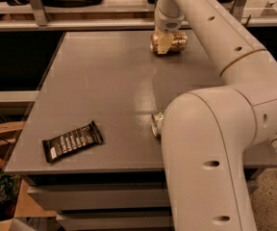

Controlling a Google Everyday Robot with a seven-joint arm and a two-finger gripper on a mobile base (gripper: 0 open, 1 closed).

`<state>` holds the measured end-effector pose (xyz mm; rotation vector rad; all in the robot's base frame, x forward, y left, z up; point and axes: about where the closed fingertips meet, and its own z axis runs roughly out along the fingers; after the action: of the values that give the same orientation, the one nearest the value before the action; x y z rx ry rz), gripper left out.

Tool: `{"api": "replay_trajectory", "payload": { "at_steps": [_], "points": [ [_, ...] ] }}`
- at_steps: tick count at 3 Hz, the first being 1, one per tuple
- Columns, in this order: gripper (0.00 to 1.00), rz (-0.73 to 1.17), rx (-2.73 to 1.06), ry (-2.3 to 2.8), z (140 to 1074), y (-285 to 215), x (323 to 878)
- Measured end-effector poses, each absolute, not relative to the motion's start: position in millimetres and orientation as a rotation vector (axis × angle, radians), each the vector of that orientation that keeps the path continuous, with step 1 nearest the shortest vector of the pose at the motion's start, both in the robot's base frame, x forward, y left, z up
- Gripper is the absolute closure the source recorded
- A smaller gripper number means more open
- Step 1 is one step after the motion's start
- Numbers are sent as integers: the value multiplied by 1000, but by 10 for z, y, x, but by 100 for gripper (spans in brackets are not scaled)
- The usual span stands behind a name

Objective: Place orange can upright

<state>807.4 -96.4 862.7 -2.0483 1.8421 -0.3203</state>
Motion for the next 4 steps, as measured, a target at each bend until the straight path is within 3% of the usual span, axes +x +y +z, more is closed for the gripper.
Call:
{"api": "replay_trajectory", "payload": {
  "at_steps": [1,3,4],
  "points": [
    [100,-338,-2029,1831,8765,-978,8040],
    [100,-339,-1990,1735,9261,-929,7815],
    [100,-245,-1995,1641,9431,-765,7655]
  ]
}}
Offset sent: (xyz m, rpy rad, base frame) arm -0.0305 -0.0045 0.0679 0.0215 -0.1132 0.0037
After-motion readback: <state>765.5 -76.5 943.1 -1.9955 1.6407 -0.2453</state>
